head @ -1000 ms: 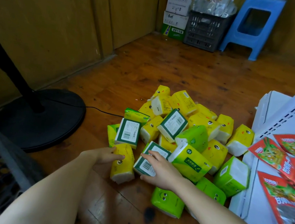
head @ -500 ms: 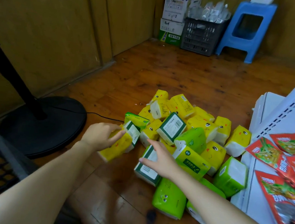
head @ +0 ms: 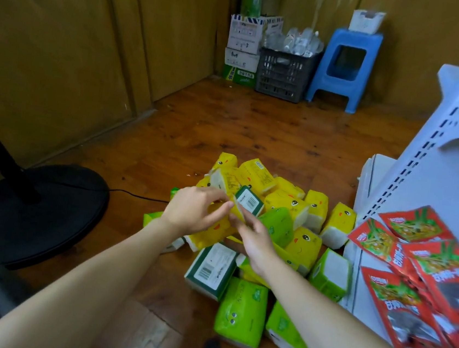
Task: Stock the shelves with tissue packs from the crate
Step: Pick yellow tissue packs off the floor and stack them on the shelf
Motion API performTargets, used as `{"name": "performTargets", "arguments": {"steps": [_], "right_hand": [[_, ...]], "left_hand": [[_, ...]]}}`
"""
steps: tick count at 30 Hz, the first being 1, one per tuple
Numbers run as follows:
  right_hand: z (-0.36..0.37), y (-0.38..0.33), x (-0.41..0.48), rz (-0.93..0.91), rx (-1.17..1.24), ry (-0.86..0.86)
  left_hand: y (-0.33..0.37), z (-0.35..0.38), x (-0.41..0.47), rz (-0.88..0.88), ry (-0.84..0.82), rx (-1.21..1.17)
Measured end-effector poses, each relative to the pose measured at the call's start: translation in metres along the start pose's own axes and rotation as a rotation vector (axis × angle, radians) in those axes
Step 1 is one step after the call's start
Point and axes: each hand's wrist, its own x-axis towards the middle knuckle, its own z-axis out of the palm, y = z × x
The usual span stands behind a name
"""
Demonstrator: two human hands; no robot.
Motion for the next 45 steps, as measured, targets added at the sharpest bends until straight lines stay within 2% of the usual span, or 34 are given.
{"name": "performTargets", "arguments": {"steps": [4, 8, 15, 18, 25, 28, 32, 37, 41, 45], "right_hand": [[-0.003, -0.004, -0.003, 0.035, 0.130, 0.049], [-0.003, -0.008, -0.003, 0.067, 0.262, 0.134], [0.002, -0.020, -0.002, 0.084, 0.539, 0.239], [0.007, -0.022, -0.003, 0.070, 0.548, 0.207], [0.014, -0.024, -0.006, 0.065, 0.292, 0.118], [0.018, -0.033, -0.007, 0.049, 0.158, 0.165], [0.019, -0.059, -0.007, -0.009, 0.132, 0.225], [0.001, -0.089, -0.015, -0.059, 0.150, 0.245], [-0.017, -0.109, -0.026, -0.159, -0.025, 0.307], [-0.032, -0.157, -0.036, -0.313, -0.187, 0.309]], "left_hand": [[0.004, 0.002, 0.001, -0.008, -0.035, -0.001], [0.003, 0.002, -0.004, -0.088, -0.111, -0.071], [-0.003, 0.004, -0.010, -0.540, -0.168, -0.393], [0.001, 0.005, -0.011, -0.613, -0.192, -0.521], [-0.003, 0.000, -0.007, -0.717, -0.024, -0.726], [0.000, -0.002, -0.005, -0.712, 0.011, -0.720], [0.009, -0.008, 0.005, -0.763, 0.112, -0.752], [0.026, -0.017, 0.027, -0.710, 0.259, -0.884], [0.042, -0.021, 0.049, -0.657, 0.300, -0.964], [0.055, -0.047, 0.085, -0.578, 0.274, -1.066]]}}
